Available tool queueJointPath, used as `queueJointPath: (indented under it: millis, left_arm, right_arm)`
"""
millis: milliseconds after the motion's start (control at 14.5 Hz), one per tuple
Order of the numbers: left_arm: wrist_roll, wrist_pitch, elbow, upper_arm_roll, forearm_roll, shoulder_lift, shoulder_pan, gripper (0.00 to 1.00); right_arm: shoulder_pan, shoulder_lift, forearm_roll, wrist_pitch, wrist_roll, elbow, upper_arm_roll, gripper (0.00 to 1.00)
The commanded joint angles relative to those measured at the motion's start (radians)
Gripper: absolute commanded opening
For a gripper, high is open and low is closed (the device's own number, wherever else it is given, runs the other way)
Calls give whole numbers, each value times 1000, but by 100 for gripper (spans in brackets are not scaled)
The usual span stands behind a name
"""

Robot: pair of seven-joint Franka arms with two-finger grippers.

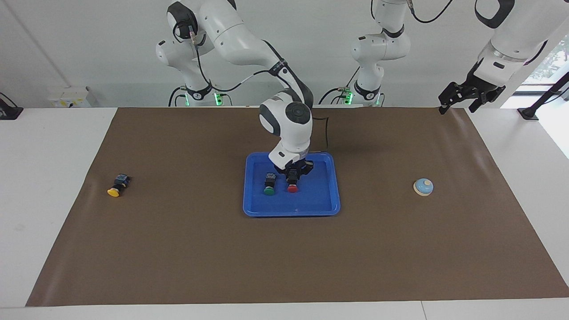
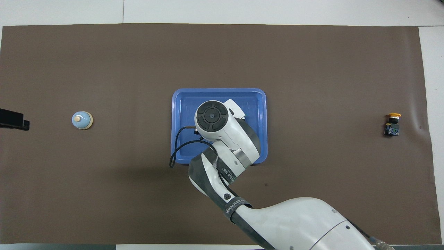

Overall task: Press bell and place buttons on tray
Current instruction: 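Carry the red button into the tray beside the green one, then reach the right gripper to the yellow-topped button and grasp it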

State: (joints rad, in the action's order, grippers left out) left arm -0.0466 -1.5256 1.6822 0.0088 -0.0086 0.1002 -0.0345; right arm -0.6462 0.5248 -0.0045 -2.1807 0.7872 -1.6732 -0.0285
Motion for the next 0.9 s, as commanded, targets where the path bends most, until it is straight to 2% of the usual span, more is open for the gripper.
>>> queueJointPath:
  millis: [0, 138, 345, 553, 829]
  left_arm:
    - [-15, 2, 25, 0, 10, 26, -1, 100]
    - [-13, 2, 25, 0, 10, 26, -1, 100]
    - [-13, 2, 25, -1, 10, 27, -1, 100]
    - [-13, 2, 25, 0, 10, 26, -1, 100]
    - [-13, 2, 25, 0, 10, 26, -1, 100]
  right_arm:
    - [-7, -35, 6, 19, 60, -13, 2, 100]
    - [14, -69, 6, 100, 53, 18, 9, 100]
    - [121, -169, 3, 228, -14, 33, 9, 100]
    - [291, -265, -9, 352, -237, 30, 9, 100]
    - [552, -298, -26, 394, -527, 12, 10, 100]
